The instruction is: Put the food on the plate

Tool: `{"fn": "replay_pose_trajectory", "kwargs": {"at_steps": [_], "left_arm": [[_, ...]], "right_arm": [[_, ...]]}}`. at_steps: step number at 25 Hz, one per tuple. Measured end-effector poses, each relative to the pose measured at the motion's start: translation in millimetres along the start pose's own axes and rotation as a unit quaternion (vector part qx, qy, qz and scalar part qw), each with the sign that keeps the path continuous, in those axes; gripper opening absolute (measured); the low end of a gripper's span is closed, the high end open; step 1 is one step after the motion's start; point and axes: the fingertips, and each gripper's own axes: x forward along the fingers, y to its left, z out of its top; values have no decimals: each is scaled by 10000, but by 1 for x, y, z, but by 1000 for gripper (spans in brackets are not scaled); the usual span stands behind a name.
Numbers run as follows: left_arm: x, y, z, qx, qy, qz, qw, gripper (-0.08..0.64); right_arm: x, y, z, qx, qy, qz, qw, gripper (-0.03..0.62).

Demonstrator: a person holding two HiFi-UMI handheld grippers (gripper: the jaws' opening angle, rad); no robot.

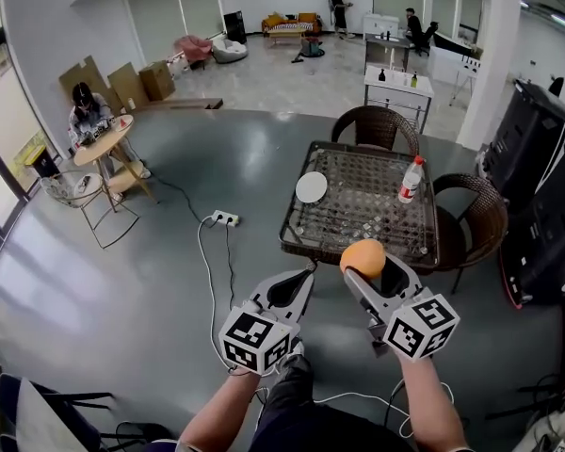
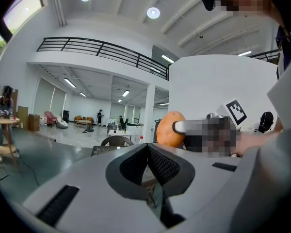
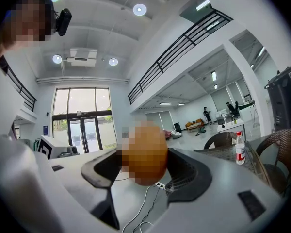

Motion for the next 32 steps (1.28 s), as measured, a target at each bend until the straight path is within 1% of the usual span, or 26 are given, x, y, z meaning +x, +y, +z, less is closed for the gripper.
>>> {"fn": "replay_pose_trajectory", "kwargs": {"at_steps": [7,11,16,20,24,28,32], "left_arm": [[50,80,19,-9,149,-157,9998,8],[77,120,31,63,208,-287,9994,9],[108,166,36,-9,280,-430,9987,9],[130,196,36,-143,301,-506,9982,9],[149,214,33,-259,339,-548,9976,8],[163,234,25,-302,392,-510,9975,9],[178,252,17,-408,470,-356,9974,8]], "right_arm": [[89,-37,12,16,181,-153,9997,298],[138,-56,23,35,195,-252,9995,298],[189,-81,32,77,188,-398,9990,298],[218,-99,33,69,256,-556,9981,298],[234,-118,31,56,398,-672,9969,298],[255,-129,26,37,503,-618,9968,298],[277,-144,18,65,683,-502,9964,298]]}}
